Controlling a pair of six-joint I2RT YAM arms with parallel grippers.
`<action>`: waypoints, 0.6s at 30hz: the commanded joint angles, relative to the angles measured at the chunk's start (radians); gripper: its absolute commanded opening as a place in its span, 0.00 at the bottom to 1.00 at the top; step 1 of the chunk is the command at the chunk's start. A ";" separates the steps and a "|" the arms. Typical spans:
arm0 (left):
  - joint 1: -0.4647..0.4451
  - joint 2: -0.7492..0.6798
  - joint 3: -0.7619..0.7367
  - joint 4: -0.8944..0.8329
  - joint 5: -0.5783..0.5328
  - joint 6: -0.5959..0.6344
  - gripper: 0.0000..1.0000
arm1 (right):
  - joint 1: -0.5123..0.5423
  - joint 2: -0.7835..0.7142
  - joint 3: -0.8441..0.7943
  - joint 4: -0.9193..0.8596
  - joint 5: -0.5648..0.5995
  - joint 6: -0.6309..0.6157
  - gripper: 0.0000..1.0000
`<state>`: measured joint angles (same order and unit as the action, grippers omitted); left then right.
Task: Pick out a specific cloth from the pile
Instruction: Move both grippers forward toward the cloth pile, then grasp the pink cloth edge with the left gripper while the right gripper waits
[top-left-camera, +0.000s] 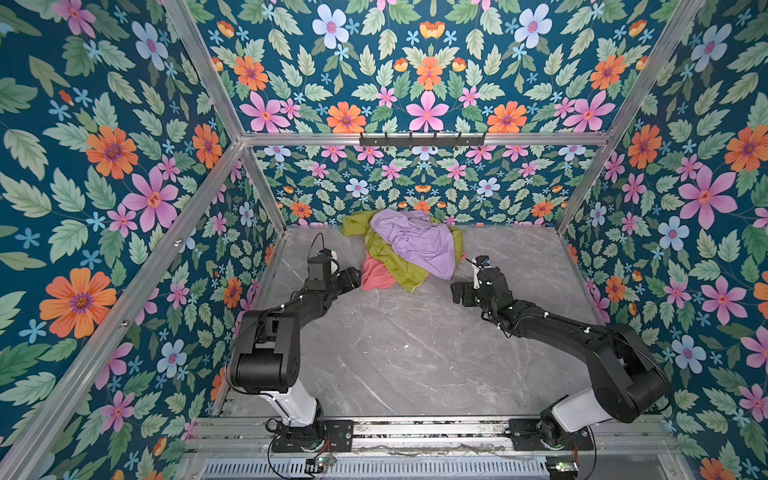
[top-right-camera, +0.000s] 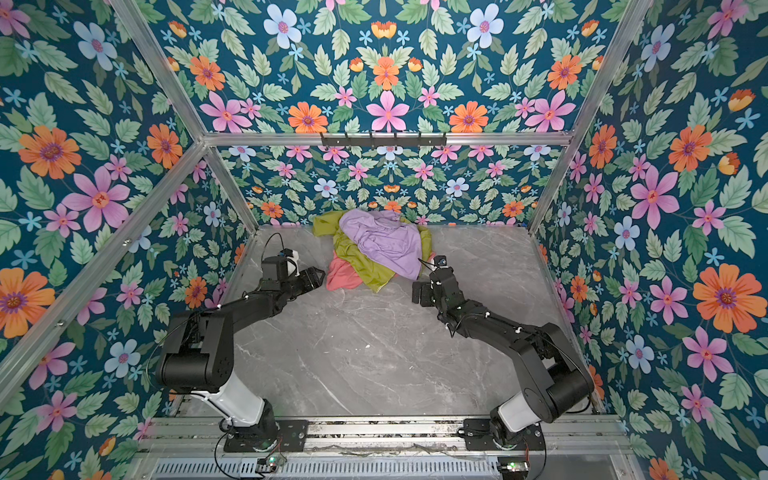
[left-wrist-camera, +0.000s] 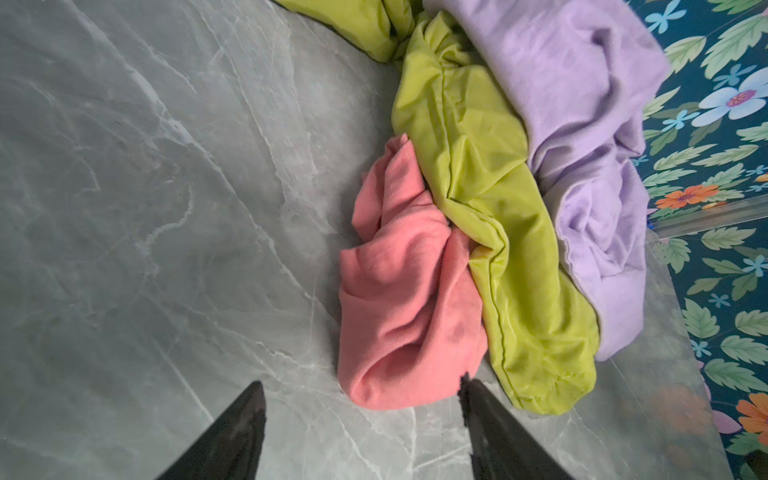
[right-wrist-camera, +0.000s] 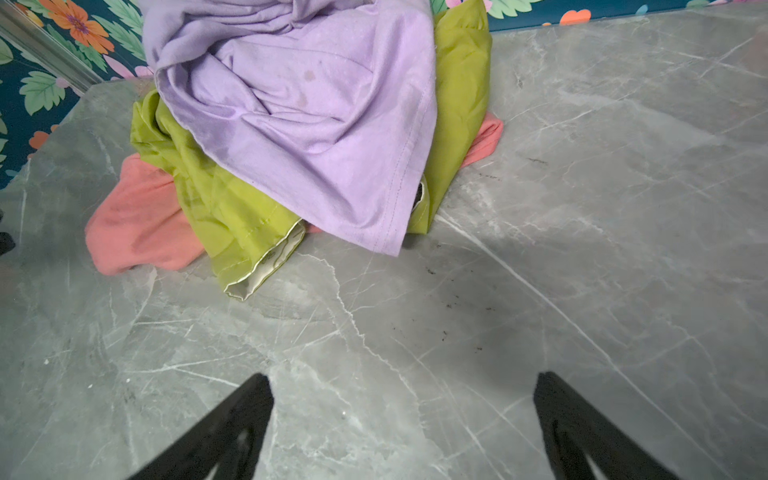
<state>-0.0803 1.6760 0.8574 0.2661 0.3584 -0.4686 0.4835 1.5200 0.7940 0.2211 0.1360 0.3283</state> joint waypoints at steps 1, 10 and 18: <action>0.001 0.028 0.015 -0.002 0.038 -0.001 0.74 | 0.004 0.010 0.013 0.010 -0.011 -0.008 0.99; -0.006 0.124 0.066 -0.001 0.118 -0.021 0.65 | 0.012 0.034 0.037 0.007 -0.026 -0.007 0.99; -0.021 0.184 0.087 0.026 0.143 -0.042 0.65 | 0.017 0.040 0.043 0.004 -0.026 -0.007 0.99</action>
<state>-0.0982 1.8492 0.9375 0.2638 0.4770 -0.4969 0.4984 1.5581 0.8326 0.2207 0.1074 0.3283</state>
